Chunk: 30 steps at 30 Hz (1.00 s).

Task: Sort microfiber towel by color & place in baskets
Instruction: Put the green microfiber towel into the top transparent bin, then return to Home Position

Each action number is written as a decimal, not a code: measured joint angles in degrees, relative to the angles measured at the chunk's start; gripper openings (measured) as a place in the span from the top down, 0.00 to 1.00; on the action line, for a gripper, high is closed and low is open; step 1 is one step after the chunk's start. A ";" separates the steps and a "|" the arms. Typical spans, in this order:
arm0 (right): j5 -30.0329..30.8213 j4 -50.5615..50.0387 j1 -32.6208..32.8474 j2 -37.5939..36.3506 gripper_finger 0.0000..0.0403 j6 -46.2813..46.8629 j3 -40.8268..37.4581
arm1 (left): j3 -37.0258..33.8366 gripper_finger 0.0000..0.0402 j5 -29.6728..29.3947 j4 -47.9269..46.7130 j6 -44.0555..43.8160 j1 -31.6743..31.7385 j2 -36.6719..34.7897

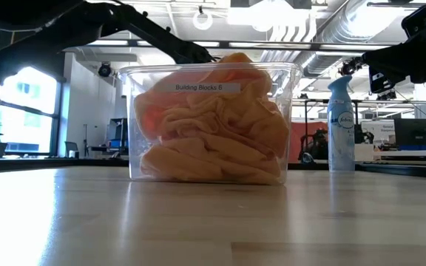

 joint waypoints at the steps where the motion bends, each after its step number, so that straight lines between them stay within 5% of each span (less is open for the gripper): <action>1: 0.00 0.00 0.00 0.00 1.00 0.00 0.00 | -0.02 0.89 0.10 0.08 0.64 -0.04 0.00; 9: -0.01 0.00 0.00 0.00 1.00 -0.01 0.00 | -0.13 0.75 -0.21 0.13 0.54 -0.09 -1.50; 24: 0.00 0.00 0.02 0.00 1.00 0.00 0.00 | -0.22 0.75 -10.80 -4.00 2.90 -2.07 -14.13; 30: -0.01 0.00 0.00 -0.02 1.00 0.00 0.00 | -0.17 0.75 -14.68 -4.65 15.95 -5.20 -18.84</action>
